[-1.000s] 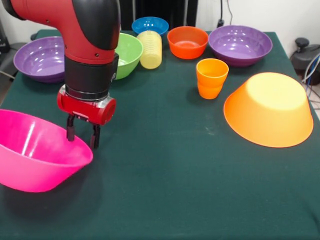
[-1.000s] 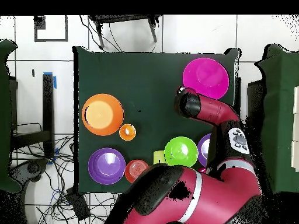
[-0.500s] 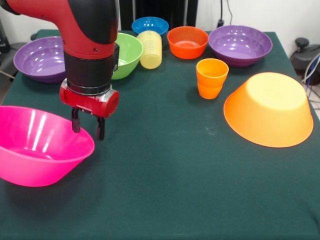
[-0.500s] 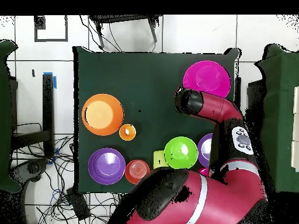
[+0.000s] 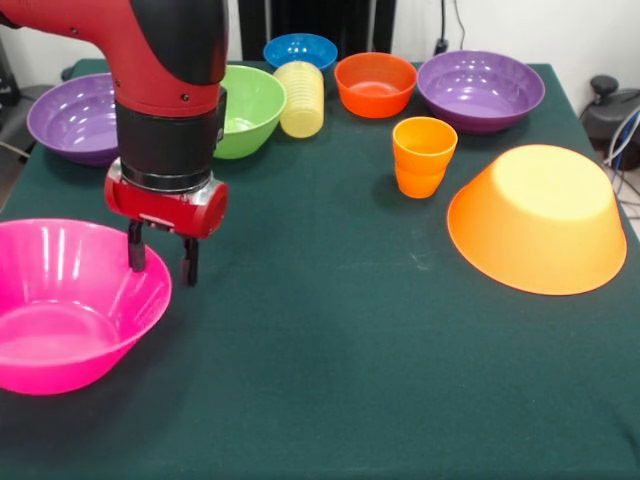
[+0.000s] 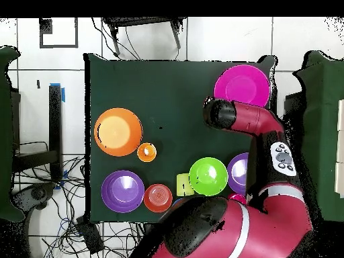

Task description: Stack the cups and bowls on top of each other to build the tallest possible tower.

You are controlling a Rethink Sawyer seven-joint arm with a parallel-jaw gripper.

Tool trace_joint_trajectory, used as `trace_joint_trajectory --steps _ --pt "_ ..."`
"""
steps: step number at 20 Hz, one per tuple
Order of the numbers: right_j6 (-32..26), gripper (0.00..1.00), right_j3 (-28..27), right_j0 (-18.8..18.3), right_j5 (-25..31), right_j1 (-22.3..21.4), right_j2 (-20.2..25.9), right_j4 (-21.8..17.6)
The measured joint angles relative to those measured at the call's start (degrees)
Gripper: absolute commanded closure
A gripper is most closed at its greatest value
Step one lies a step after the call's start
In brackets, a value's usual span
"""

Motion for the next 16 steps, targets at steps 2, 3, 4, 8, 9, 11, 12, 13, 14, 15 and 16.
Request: trace_joint_trajectory --steps 2,3,4,8,9,11,12,13,14,15,16 --pt "0.0 0.00 -0.5 -0.2 0.0 0.0 0.5 -0.9" --pt "0.0 0.00 -0.6 -0.4 0.0 0.0 0.8 -1.2" --pt "0.0 0.00 -0.9 -0.6 0.0 0.0 1.3 -1.7" --pt "0.0 0.00 -1.9 -2.4 0.0 0.0 4.0 -4.1" --pt "0.0 0.00 -2.1 -2.6 0.0 0.0 4.3 -4.4" --pt "0.0 0.00 -2.3 -2.8 0.0 0.0 4.7 -5.1" --pt "0.0 0.00 -2.4 -3.1 0.0 0.0 5.1 -5.8" --pt "0.0 0.00 -2.5 -3.3 0.0 0.0 5.5 -6.5" --pt "0.0 0.00 -2.5 -3.5 0.0 0.1 6.0 -7.2" --pt "0.0 0.00 -2.5 -3.7 0.0 0.1 6.5 -8.0" --pt "0.0 0.00 -2.5 -3.9 0.0 0.2 6.7 -8.4"
